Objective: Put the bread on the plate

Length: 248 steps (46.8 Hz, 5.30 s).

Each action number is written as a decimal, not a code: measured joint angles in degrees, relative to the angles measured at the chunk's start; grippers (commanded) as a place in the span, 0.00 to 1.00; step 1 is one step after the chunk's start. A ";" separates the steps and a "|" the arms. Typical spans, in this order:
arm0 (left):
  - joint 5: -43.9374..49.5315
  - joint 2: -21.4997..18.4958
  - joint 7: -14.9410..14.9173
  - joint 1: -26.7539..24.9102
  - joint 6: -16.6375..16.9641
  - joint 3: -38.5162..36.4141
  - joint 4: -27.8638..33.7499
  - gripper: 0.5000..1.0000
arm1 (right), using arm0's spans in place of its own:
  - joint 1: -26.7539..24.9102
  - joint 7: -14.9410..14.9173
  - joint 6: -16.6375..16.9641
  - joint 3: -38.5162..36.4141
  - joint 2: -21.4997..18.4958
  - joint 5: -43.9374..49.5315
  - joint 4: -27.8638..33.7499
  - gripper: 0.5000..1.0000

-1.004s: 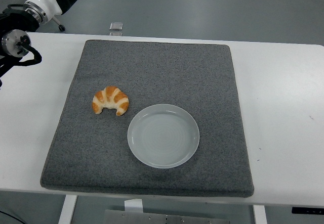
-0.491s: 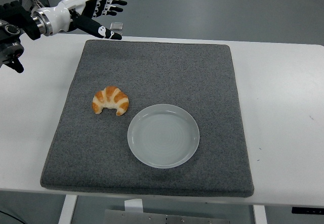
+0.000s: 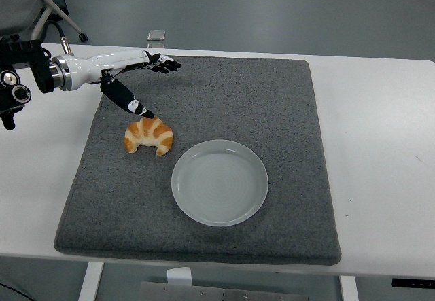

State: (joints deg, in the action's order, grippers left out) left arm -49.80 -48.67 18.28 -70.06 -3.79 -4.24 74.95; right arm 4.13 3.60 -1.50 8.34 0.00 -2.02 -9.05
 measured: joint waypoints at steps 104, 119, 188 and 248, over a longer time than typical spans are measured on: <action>-7.01 6.76 1.48 14.87 17.53 9.86 -8.05 0.00 | -0.01 0.09 0.01 0.02 0.00 0.00 0.19 0.86; -6.91 6.57 1.45 14.93 17.58 10.03 -8.04 0.00 | 0.00 0.09 0.01 0.10 0.00 0.00 0.18 0.86; -8.19 3.64 0.39 -3.95 4.13 17.19 2.73 0.00 | -0.01 0.08 0.01 0.01 0.00 0.00 0.22 0.86; -31.15 16.95 2.82 24.69 13.52 17.16 4.22 0.00 | 0.00 0.09 0.01 0.01 0.00 0.01 0.36 0.86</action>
State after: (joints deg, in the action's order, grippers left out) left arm -80.95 -31.72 21.10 -45.37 9.73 12.92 79.16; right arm 4.13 3.69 -1.49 8.35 0.00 -2.02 -8.70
